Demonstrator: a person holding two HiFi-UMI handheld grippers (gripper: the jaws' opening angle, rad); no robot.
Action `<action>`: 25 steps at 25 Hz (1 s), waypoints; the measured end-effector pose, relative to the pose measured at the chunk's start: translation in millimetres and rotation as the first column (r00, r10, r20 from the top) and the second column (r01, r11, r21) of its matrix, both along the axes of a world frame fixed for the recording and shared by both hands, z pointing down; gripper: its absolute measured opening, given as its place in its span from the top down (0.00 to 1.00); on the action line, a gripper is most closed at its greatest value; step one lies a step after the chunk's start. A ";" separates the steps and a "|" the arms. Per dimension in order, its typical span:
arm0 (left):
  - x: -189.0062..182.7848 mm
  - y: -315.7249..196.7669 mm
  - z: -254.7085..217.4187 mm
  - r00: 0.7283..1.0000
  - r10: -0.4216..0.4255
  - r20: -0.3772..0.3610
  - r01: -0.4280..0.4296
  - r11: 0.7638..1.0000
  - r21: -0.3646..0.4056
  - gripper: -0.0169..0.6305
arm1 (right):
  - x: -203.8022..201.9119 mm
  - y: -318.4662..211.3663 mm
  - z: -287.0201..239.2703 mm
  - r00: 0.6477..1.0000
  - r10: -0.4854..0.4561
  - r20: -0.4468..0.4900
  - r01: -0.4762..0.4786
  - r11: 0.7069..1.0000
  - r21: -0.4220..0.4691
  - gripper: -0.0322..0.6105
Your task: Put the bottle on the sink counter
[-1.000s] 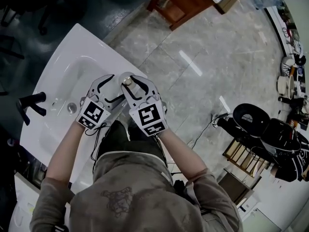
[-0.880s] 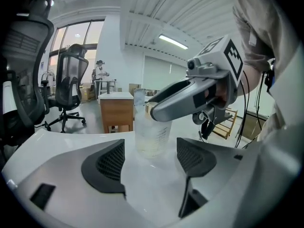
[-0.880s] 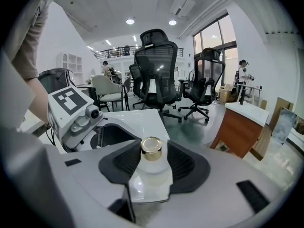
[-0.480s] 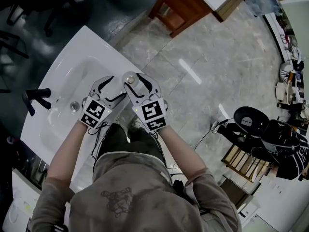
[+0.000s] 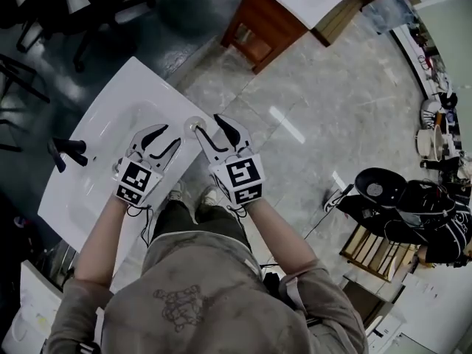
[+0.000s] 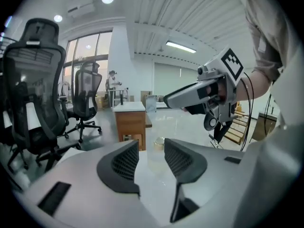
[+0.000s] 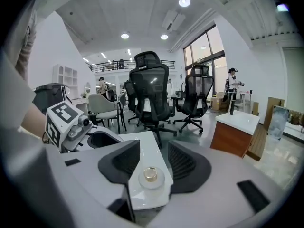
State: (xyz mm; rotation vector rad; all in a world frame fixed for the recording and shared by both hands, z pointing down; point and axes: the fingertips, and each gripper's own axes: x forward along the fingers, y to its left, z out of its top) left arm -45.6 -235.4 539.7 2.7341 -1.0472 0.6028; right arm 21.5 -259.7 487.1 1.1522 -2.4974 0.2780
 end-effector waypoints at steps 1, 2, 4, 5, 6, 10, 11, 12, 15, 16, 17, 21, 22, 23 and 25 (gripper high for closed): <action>-3.0 -0.8 -9.3 1.000 -0.014 -0.003 0.014 1.000 0.025 0.72 | 1.7 0.1 -7.0 1.000 0.011 0.012 -0.011 1.000 0.007 0.66; -5.5 -0.7 -18.5 1.000 -0.026 -0.015 0.027 0.999 0.040 0.76 | 3.1 0.8 -14.6 1.000 0.021 0.022 -0.021 1.000 0.017 0.70; -9.7 2.0 -36.0 0.998 -0.051 -0.043 0.053 0.997 0.058 0.80 | 5.9 5.1 -31.0 0.999 0.034 0.040 -0.036 0.999 0.041 0.72; -11.2 4.6 -44.9 0.997 -0.060 -0.048 0.063 0.996 0.068 0.82 | 7.5 8.7 -39.8 0.998 0.039 0.050 -0.041 0.998 0.052 0.74; -11.7 7.7 -54.0 0.997 -0.066 -0.046 0.070 0.994 0.082 0.83 | 9.5 12.7 -49.0 0.997 0.042 0.060 -0.046 0.997 0.064 0.75; -3.3 10.8 -93.4 0.998 -0.058 -0.017 0.060 0.989 0.136 0.89 | 17.8 20.8 -86.0 0.996 0.045 0.081 -0.055 0.991 0.125 0.79; -2.0 9.4 -103.6 0.998 -0.061 -0.022 0.064 0.988 0.144 0.90 | 18.6 21.7 -94.1 0.995 0.044 0.087 -0.055 0.989 0.137 0.80; -2.0 8.3 -114.0 0.997 -0.070 -0.027 0.074 0.985 0.156 0.91 | 19.0 23.2 -102.1 0.995 0.042 0.093 -0.055 0.987 0.150 0.81; -7.5 9.9 -147.6 0.992 -0.117 -0.053 0.126 0.967 0.220 0.92 | 18.9 32.5 -127.9 0.993 0.036 0.111 -0.058 0.978 0.201 0.84; -9.7 11.2 -158.3 0.989 -0.131 -0.065 0.143 0.961 0.236 0.93 | 18.5 35.5 -137.6 0.993 0.032 0.117 -0.057 0.974 0.219 0.84; -11.7 12.1 -168.2 0.987 -0.142 -0.075 0.157 0.957 0.245 0.93 | 18.3 37.9 -147.8 0.992 0.028 0.123 -0.056 0.970 0.236 0.84; -16.6 18.3 -205.1 0.981 -0.171 -0.093 0.191 0.939 0.288 0.93 | 19.1 49.1 -188.0 0.989 0.006 0.145 -0.049 0.953 0.298 0.86; -17.6 21.3 -214.3 0.980 -0.174 -0.096 0.195 0.931 0.309 0.93 | 19.0 53.6 -196.4 0.990 -0.002 0.144 -0.043 0.949 0.312 0.87; -18.5 24.7 -222.6 0.979 -0.177 -0.097 0.200 0.922 0.330 0.93 | 18.7 58.5 -204.1 0.990 -0.011 0.142 -0.036 0.944 0.328 0.88; -20.5 30.7 -238.4 0.977 -0.186 -0.104 0.211 0.906 0.367 0.93 | 17.9 68.4 -219.0 0.990 -0.033 0.139 -0.020 0.932 0.362 0.88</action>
